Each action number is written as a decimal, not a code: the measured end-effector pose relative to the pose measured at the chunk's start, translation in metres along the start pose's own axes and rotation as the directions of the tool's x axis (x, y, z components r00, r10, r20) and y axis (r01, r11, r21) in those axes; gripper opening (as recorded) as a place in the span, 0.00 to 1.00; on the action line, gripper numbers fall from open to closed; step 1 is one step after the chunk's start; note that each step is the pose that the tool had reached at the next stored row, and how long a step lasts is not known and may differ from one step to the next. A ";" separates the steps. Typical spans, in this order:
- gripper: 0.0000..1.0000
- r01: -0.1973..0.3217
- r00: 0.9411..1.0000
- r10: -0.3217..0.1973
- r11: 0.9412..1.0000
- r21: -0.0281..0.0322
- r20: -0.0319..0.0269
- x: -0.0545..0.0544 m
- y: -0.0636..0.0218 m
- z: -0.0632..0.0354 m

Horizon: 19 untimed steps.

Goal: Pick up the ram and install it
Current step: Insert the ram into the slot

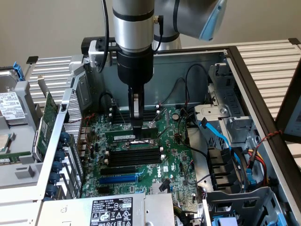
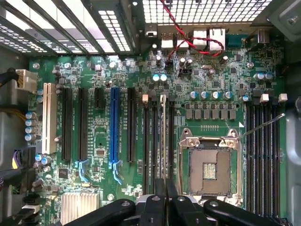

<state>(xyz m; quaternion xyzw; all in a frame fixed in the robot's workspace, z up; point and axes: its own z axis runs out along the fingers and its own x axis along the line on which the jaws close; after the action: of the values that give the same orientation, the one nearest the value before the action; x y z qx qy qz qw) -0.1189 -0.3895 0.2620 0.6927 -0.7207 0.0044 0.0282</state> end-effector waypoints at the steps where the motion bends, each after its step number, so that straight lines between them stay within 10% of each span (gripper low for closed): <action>1: 0.12 0.000 1.000 0.000 1.000 0.000 0.000 0.001 -0.0004 0.0007; 19: 0.12 0.000 1.000 0.000 1.000 0.000 -0.011 0.010 -0.0037 0.0095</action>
<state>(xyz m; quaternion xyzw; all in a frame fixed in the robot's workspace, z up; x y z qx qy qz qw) -0.1160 -0.3996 0.2529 0.6925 -0.7207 0.0083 0.0321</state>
